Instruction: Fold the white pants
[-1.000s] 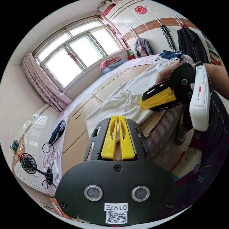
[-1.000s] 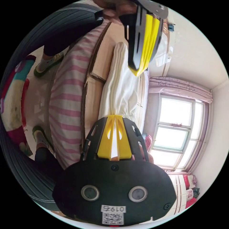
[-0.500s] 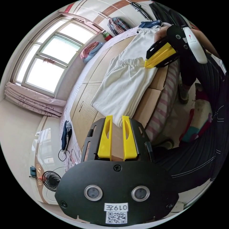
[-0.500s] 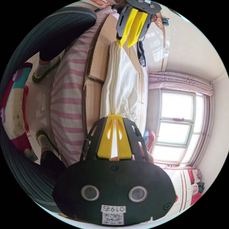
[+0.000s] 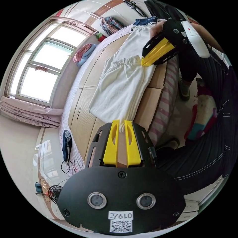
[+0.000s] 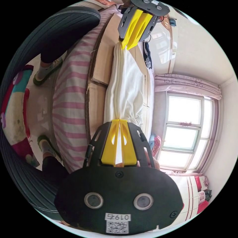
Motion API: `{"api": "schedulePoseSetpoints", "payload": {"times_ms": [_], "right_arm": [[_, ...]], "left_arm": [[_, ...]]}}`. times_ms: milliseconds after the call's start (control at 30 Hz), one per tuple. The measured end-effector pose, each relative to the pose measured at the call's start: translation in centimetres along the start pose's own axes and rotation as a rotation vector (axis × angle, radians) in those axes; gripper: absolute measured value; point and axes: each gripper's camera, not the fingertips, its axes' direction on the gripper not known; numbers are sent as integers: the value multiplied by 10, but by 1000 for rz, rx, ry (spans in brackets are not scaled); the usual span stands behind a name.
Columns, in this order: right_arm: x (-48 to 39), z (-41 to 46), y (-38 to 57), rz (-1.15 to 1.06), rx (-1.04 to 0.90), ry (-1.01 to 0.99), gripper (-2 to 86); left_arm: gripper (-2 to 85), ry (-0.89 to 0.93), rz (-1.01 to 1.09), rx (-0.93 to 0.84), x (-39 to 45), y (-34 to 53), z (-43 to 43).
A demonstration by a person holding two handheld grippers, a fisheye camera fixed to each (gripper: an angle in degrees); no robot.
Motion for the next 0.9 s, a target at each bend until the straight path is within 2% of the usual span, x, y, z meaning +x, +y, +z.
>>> {"api": "schedulePoseSetpoints", "payload": {"times_ms": [300,900], "right_arm": [[-6,2,-2,19,-5,-4,-7],[-15,2,-9,22,-6,0,-9]], "left_arm": [[10,-1,52,-16,3,2,4],[4,-54,-15,-13,0,9,-12]]}}
